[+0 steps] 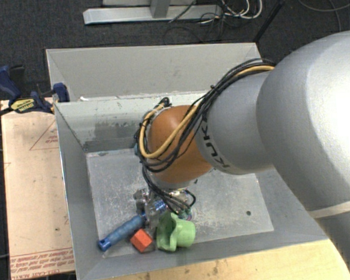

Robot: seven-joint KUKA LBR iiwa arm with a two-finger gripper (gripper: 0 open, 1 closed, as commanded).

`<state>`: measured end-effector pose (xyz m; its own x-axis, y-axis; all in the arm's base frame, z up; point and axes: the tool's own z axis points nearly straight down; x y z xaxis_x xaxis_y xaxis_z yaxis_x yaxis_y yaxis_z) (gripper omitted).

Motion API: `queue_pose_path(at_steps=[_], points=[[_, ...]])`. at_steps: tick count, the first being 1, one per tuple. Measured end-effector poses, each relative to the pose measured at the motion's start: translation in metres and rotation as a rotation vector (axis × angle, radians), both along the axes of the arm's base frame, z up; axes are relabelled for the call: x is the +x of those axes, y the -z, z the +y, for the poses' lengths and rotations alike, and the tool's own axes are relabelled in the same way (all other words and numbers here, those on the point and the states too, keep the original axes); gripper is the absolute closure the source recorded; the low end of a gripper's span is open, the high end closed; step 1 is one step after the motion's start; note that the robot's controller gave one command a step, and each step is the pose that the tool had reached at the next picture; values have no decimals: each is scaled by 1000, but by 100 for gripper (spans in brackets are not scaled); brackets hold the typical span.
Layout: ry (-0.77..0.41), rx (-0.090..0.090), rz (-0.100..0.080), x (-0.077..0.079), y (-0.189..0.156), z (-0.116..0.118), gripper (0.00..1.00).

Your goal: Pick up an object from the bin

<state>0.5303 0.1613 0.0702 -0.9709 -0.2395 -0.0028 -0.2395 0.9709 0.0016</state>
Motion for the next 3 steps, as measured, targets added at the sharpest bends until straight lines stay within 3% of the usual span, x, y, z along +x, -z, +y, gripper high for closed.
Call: queue_pose_path(at_steps=[1, 2, 3], points=[[-23, 1, -6, -11, -157, 4, 100], [-22, -1, 1, -11, -152, 4, 0], [-20, -3, 7, 31, -59, -4, 0]])
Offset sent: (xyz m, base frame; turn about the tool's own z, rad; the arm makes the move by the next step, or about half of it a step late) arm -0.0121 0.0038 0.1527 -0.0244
